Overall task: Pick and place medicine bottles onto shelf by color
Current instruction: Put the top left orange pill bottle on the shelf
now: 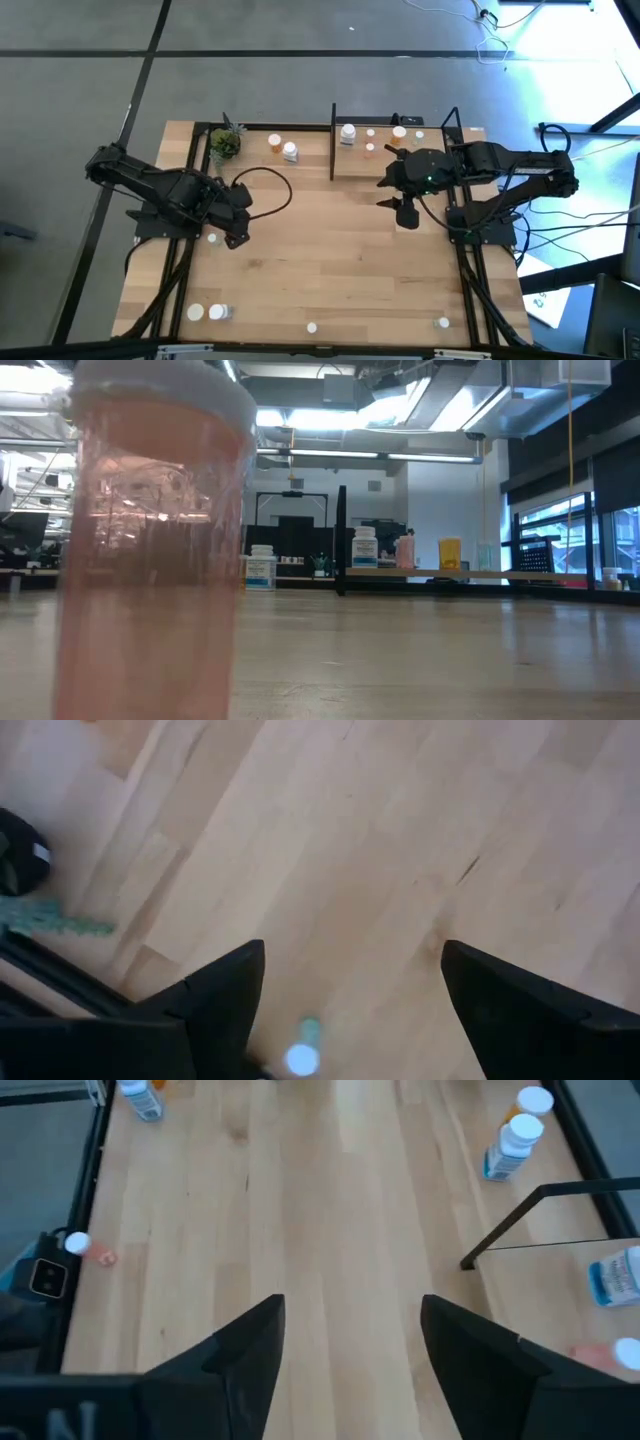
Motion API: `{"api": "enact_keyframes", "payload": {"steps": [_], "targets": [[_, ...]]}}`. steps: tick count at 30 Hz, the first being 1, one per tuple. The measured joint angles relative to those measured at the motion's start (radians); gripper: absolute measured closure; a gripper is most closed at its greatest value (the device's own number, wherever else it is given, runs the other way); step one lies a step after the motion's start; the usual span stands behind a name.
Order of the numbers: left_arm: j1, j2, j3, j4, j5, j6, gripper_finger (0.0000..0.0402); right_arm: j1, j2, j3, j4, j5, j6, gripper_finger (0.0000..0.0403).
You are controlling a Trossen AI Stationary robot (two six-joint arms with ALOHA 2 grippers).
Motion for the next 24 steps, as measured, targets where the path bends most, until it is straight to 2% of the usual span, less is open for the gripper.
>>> {"api": "enact_keyframes", "payload": {"steps": [5, 10, 24], "targets": [[0.0, 0.008, 0.0, 0.008, -0.014, 0.149, 0.0103, -0.008, 0.0, 0.0, 0.0, 0.0, -0.048, 0.0166], [0.0, 0.012, 0.0, 0.017, -0.065, 0.205, 0.0103, -0.008, 0.0, 0.0, 0.0, 0.0, -0.042, 0.0166], [0.0, 0.013, 0.0, 0.017, -0.144, 0.209, 0.0103, -0.008, 0.0, 0.0, 0.001, -0.002, -0.043, 0.0166]]}}
